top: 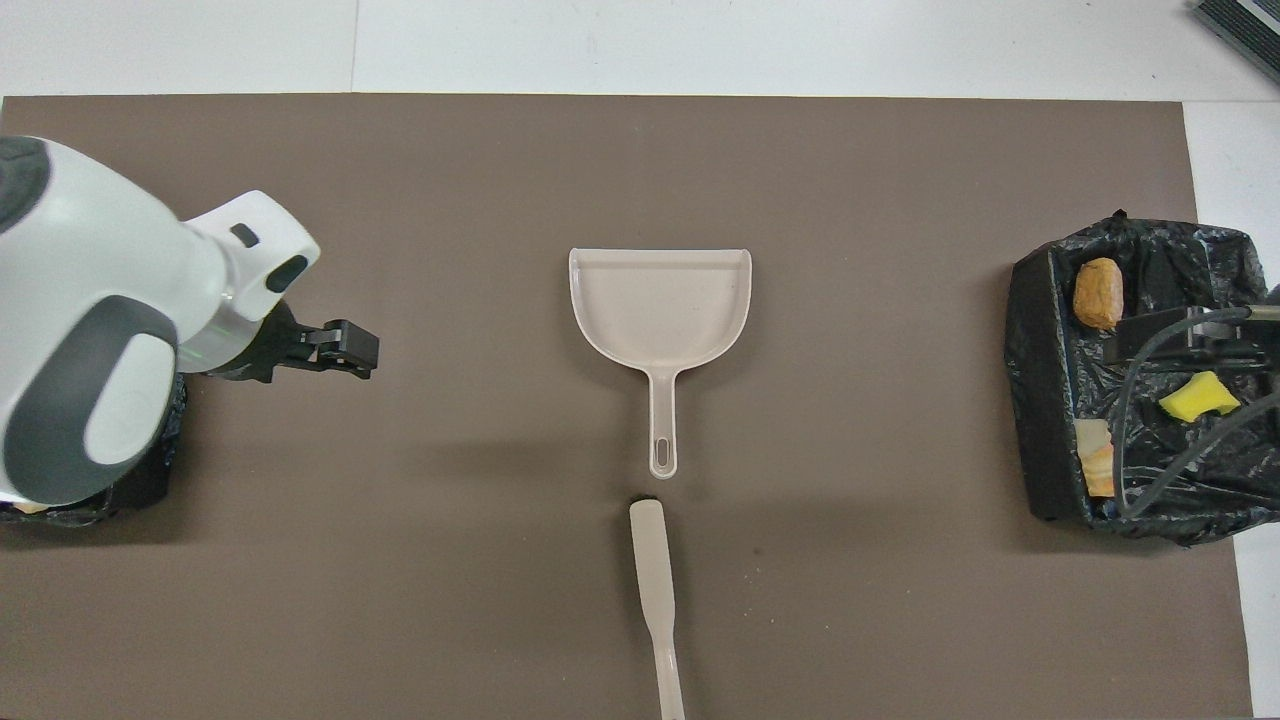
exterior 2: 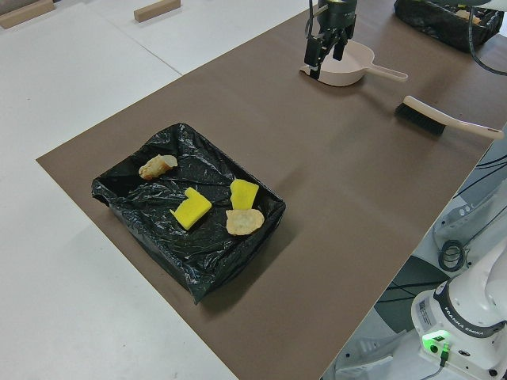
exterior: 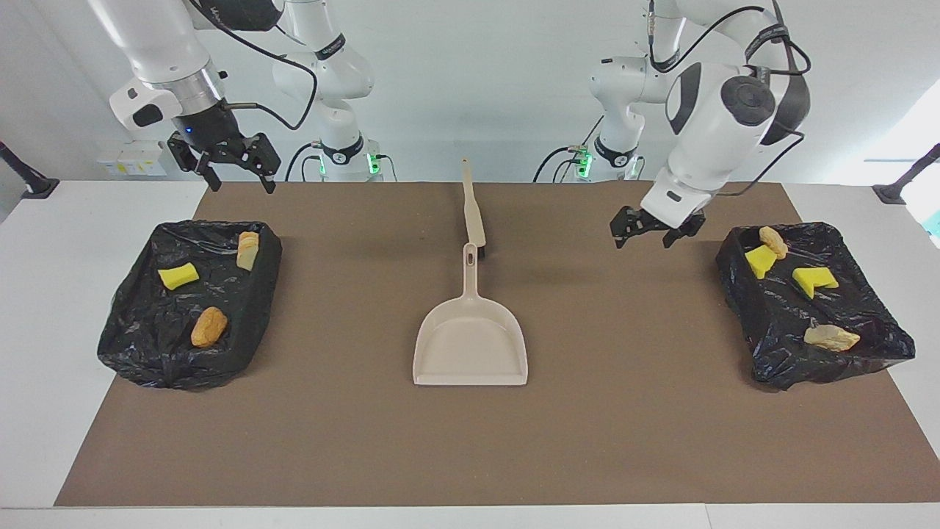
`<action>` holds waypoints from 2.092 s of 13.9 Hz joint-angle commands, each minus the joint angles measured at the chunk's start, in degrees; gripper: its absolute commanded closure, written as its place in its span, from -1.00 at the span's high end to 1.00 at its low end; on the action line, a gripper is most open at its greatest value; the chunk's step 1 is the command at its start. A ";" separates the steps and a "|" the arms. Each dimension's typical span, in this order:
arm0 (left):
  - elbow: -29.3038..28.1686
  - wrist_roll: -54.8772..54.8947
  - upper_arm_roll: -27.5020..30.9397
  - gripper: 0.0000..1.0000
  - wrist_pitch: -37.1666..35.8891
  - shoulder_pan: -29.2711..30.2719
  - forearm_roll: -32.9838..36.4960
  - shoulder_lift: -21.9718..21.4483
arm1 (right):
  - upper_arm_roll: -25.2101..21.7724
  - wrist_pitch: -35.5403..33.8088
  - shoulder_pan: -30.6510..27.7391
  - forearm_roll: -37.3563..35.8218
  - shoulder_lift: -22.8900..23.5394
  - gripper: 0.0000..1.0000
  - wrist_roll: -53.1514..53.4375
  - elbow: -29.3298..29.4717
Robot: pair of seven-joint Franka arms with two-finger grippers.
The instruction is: Sweep and dump trash in bin
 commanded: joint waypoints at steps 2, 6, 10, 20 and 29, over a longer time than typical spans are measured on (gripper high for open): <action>-0.96 4.26 5.02 1.00 -5.23 0.12 0.16 -4.92 | 0.26 1.03 -0.54 0.66 -1.03 1.00 -0.21 -1.27; -0.53 4.52 7.31 1.00 -5.32 0.12 0.16 -9.58 | 0.35 1.03 -0.54 0.66 -1.03 1.00 -0.21 -1.27; 4.55 4.43 7.31 1.00 -10.66 0.04 0.16 -10.38 | 0.35 1.03 -0.54 0.66 -1.03 1.00 -0.21 -1.27; 10.11 4.25 7.66 1.00 -17.80 0.21 1.39 -10.56 | 0.35 1.12 -0.54 0.66 -1.03 1.00 -0.21 -1.27; 10.11 3.99 7.93 1.00 -17.19 0.48 2.01 -10.56 | 0.35 1.03 -0.54 0.66 -1.03 1.00 -0.21 -1.27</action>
